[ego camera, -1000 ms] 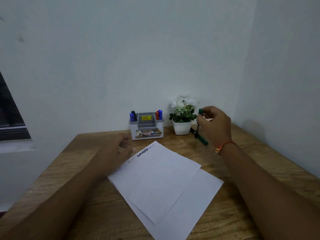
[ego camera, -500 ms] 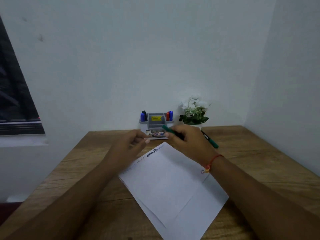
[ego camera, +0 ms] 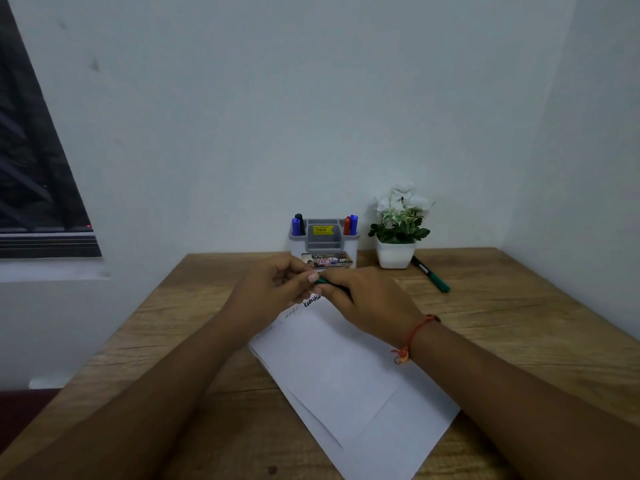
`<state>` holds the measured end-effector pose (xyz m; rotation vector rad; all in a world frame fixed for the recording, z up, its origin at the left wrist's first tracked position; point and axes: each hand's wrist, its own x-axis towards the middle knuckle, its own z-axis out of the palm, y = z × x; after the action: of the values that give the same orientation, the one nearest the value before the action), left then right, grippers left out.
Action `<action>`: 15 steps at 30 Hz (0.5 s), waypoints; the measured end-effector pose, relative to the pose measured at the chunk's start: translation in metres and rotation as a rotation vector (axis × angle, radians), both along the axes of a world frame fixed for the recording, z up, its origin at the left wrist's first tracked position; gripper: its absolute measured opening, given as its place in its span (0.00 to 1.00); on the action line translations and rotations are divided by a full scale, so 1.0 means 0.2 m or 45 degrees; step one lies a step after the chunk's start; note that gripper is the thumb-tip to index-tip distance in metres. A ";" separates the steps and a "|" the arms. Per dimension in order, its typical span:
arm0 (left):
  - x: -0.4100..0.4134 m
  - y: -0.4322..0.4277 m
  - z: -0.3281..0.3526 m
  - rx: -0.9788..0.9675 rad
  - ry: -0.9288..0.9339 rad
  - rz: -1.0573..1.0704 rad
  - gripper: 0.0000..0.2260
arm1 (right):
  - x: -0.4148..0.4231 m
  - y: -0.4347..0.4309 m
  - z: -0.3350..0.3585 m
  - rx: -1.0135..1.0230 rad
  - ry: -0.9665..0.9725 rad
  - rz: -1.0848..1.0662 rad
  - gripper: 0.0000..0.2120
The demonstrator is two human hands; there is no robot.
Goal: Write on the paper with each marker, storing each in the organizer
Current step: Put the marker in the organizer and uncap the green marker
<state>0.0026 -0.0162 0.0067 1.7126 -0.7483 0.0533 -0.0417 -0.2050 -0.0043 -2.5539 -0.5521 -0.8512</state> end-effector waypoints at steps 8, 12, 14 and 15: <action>0.00 0.01 0.00 -0.074 0.106 -0.006 0.04 | -0.03 0.02 0.04 -0.029 0.103 -0.003 0.12; 0.01 0.04 0.01 -0.076 0.103 0.072 0.04 | -0.04 0.02 0.04 -0.020 0.162 -0.035 0.15; 0.04 0.05 0.01 -0.025 0.067 0.173 0.05 | -0.02 0.00 0.04 -0.018 0.206 -0.091 0.14; 0.06 0.06 0.01 0.012 0.047 0.235 0.05 | -0.02 -0.02 0.04 -0.025 0.234 -0.132 0.14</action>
<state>0.0137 -0.0038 0.0080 1.7835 -0.5624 0.1454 -0.0456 -0.2081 0.0040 -2.6624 -0.3766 -0.6375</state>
